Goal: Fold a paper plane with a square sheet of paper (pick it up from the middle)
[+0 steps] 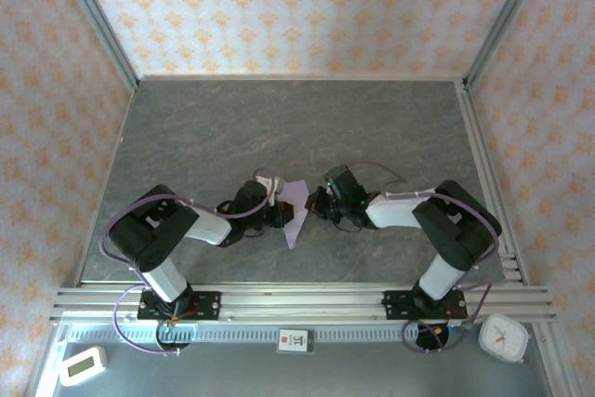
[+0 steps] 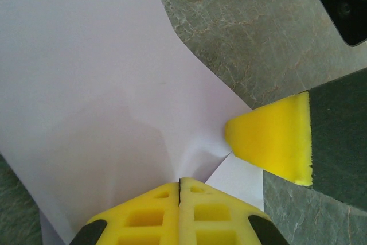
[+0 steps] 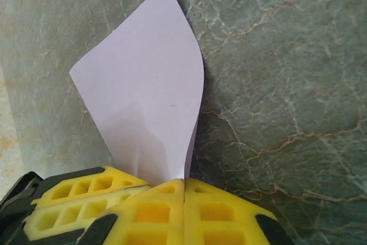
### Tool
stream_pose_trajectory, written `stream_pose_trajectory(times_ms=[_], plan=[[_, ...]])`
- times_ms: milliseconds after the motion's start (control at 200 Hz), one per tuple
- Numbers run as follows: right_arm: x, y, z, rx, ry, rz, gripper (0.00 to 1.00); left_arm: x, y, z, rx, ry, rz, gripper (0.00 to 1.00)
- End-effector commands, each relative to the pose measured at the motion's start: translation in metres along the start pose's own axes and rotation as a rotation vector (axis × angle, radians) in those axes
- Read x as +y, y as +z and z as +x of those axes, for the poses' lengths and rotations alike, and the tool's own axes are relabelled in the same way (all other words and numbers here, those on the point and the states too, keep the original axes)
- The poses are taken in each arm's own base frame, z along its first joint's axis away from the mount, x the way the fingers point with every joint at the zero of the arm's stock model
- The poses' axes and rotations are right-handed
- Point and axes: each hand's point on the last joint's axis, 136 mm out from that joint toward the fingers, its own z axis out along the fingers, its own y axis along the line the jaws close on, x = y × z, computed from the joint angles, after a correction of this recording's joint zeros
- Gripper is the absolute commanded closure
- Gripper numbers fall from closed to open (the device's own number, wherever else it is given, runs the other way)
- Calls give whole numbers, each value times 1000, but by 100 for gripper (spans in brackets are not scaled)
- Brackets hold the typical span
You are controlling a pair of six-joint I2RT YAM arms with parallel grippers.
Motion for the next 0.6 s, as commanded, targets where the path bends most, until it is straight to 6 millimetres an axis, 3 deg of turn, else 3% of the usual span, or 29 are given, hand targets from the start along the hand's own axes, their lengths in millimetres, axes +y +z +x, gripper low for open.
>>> stream_pose_trajectory(times_ms=[0, 70, 185, 345, 591], plan=[[0, -2, -3, -23, -7, 12, 100, -8, -6, -15, -18, 9, 2, 97], [-2, -6, -4, -40, 2, 15, 100, -17, -12, -28, -47, 15, 2, 84], [-8, -14, -6, -77, 22, 28, 100, -28, -22, -36, -77, 75, -12, 71], [-20, -27, -8, -136, 60, 57, 100, -40, -26, -17, -65, 160, -71, 61], [-29, -44, -10, -206, 134, 36, 100, -58, -22, 8, -81, 289, -142, 55]])
